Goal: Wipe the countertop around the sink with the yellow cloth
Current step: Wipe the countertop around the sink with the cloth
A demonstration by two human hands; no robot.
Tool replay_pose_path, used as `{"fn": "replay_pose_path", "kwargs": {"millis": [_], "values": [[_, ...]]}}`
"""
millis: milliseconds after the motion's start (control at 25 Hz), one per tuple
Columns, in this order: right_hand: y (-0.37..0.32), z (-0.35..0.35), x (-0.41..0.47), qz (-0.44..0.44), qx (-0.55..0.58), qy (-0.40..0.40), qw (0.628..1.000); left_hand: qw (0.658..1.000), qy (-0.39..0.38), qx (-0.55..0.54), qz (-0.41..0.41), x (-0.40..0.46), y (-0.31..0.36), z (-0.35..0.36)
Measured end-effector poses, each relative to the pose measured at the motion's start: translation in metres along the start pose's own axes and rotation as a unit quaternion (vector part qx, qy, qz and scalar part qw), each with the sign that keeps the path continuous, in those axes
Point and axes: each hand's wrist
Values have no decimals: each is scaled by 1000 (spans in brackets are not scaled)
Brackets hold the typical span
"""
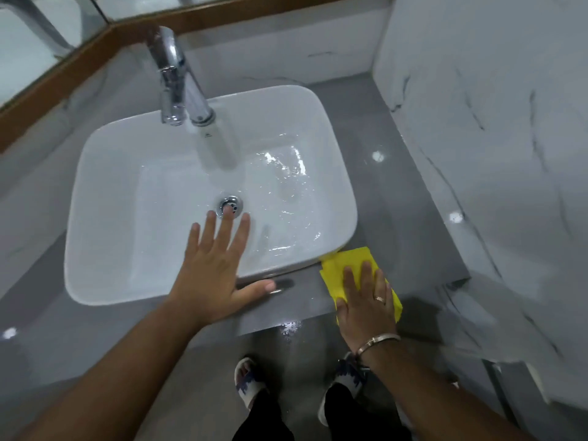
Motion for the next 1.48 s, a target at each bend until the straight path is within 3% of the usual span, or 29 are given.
{"fn": "replay_pose_path", "kwargs": {"millis": [160,280,440,520,600,680,800,840,920,1000,1080,1200,1320,1480], "values": [[-55,24,-22,-50,-28,-31,998,999,-18,-7,-26,-10,-39,4],[-49,35,-17,-132,-96,-38,986,1000,12,-17,-18,-7,-39,14],[-86,31,-19,2,-50,21,999,998,49,-39,-11,-4,-41,22],[-122,48,-24,-28,-61,-22,998,997,54,-59,-8,-3,-41,22],[-121,57,-23,-130,-143,-109,975,996,62,-66,-4,-5,-42,22],[-95,42,-13,-124,-172,-111,971,996,56,-66,-2,-6,-42,23],[-79,16,-14,22,-83,24,996,996,59,-67,-4,-5,-41,21],[-88,12,-16,27,-57,44,997,996,60,-64,-7,-4,-40,21],[-129,21,-24,-44,-67,56,995,997,60,-55,-11,-4,-39,22],[-173,39,-45,-146,-67,24,987,997,52,-46,-9,-5,-40,21],[-173,41,-46,-181,-67,-16,981,998,38,-39,-10,-4,-41,20],[-88,23,-11,-58,-129,-32,989,998,38,-39,-18,-4,-39,19],[-42,4,2,50,-97,1,994,999,33,-32,-28,-3,-36,18],[-159,24,-24,-53,24,-11,998,999,32,-23,-32,-5,-37,17]]}}
Point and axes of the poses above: each hand's wrist, its own x-axis towards the middle knuckle, its own z-axis out of the palm, y = z × x, and after that the axes turned 8 degrees about -y, right-handed
